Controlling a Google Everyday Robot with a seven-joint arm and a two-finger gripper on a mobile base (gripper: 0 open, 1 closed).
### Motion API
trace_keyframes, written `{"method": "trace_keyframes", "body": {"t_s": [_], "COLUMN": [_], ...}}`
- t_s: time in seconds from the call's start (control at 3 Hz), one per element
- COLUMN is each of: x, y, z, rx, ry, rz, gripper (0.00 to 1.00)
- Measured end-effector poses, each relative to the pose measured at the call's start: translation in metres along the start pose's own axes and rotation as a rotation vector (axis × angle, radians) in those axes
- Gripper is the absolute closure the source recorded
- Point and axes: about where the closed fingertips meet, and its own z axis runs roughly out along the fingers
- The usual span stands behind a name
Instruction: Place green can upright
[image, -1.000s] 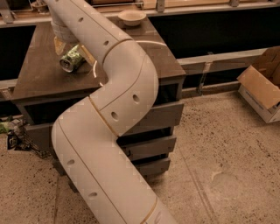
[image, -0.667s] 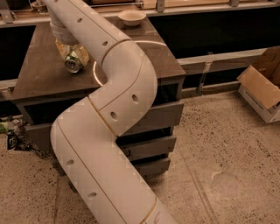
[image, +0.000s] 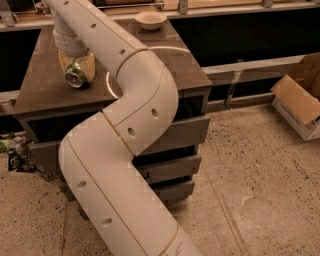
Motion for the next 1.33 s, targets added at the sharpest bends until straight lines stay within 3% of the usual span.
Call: {"method": "trace_keyframes", "body": {"t_s": [0.33, 0.67, 1.0, 1.33], "x": [0.000, 0.000, 0.002, 0.007], "y": [0.000, -0.001, 0.001, -0.001], "z": [0.000, -0.045, -0.133, -0.189], "rx": [0.000, 0.154, 0.426, 0.637], "ry": [0.000, -0.032, -0.091, -0.194], "rz": [0.000, 0.102, 0.284, 0.468], "gripper": [1.00, 1.00, 1.00, 1.00]}}
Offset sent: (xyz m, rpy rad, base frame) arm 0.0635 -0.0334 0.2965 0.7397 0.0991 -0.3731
